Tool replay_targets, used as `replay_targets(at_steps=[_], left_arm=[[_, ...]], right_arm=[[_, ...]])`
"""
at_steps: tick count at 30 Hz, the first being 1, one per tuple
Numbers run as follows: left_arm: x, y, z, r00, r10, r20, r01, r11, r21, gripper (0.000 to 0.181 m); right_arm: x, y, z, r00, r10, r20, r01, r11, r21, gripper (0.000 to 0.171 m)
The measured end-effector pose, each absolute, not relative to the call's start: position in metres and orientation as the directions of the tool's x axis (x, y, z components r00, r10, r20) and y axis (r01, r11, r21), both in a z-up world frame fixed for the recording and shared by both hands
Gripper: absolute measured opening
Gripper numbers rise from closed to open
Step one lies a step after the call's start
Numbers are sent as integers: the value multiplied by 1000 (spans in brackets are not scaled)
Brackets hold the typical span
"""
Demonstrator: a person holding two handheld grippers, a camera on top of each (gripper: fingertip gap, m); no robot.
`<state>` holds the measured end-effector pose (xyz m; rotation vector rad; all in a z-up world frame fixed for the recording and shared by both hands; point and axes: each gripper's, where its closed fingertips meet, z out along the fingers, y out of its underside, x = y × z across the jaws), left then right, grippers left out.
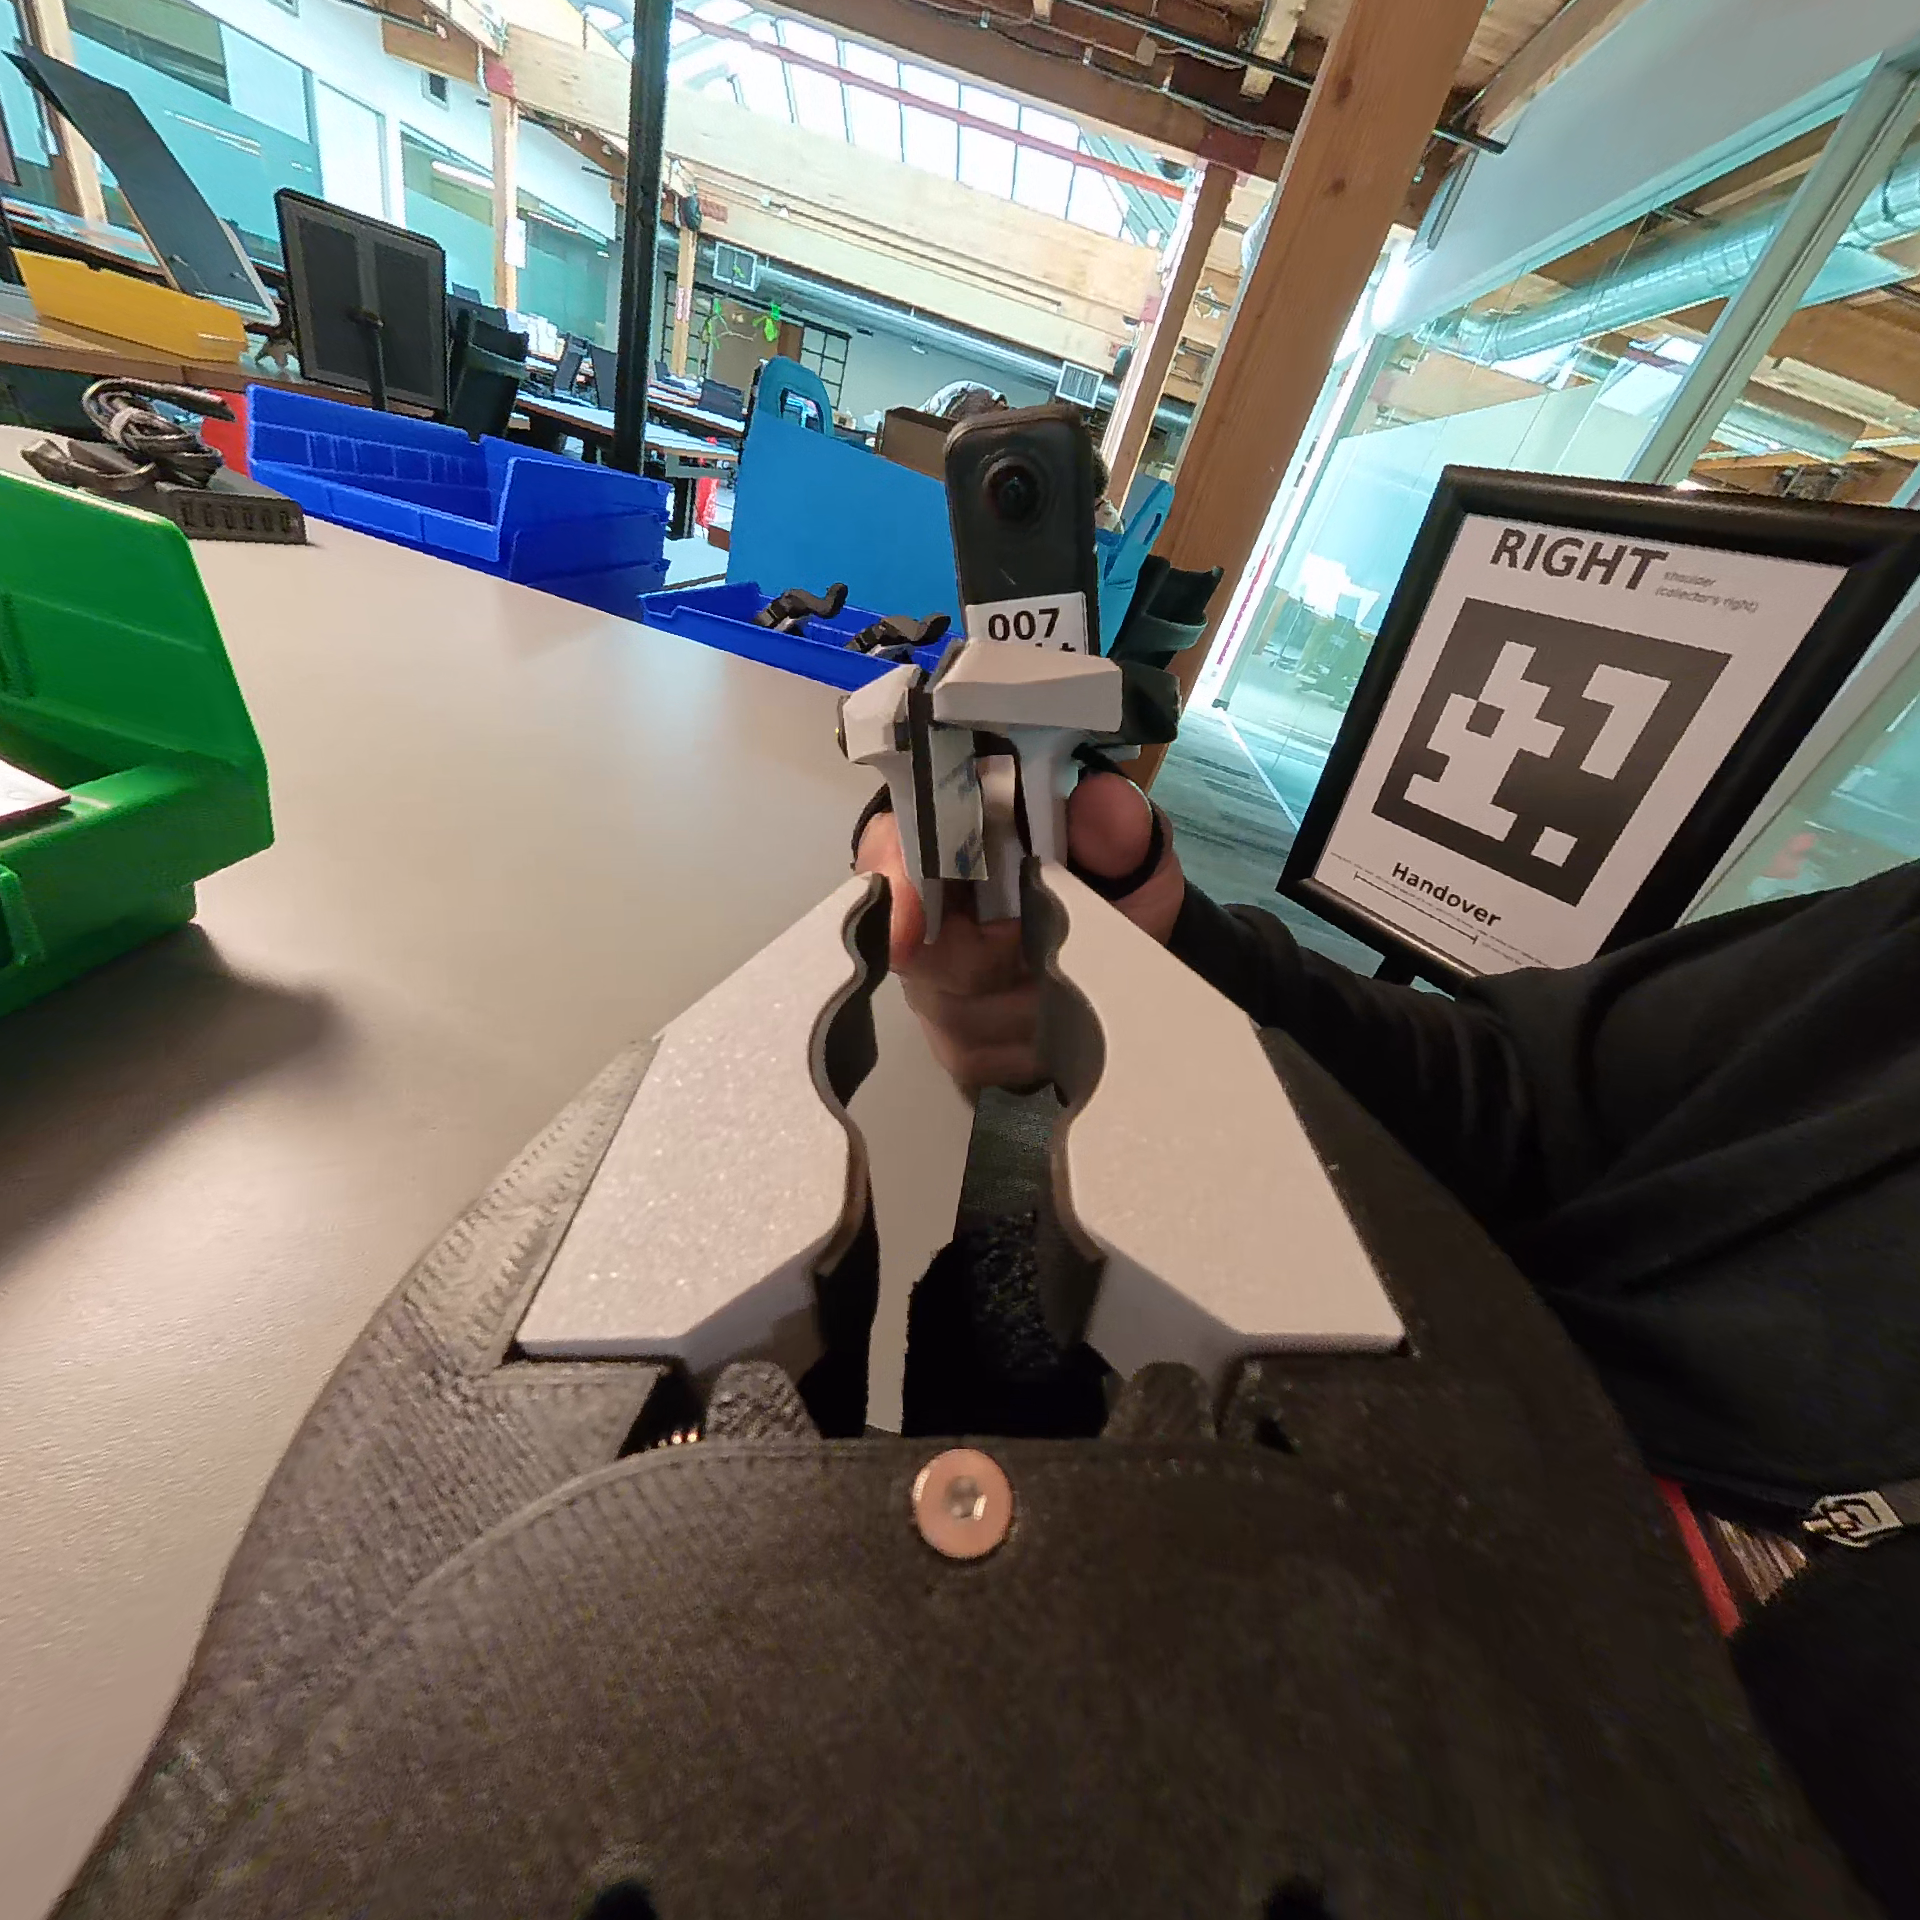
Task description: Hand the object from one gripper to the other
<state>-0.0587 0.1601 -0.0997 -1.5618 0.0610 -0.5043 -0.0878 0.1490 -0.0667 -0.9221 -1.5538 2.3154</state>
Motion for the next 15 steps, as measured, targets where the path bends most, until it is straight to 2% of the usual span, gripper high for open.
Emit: replay_targets(at_steps=[2, 6, 15], left_arm=[[-59, 160, -100, 899, -341, 274, 267, -69, -961, 25], [-61, 158, -96, 898, -342, 278, 281, -43, -959, 7], [-68, 155, -89, 895, -335, 294, 313, 5, -950, 5]], right_arm=[[-88, 149, -67, -784, 489, -381, 168, -424, -890, 4], [-88, 148, -67, -786, 489, -379, 169, -420, -891, 4], [-88, 149, -67, -783, 487, -386, 172, -428, -887, 4]])
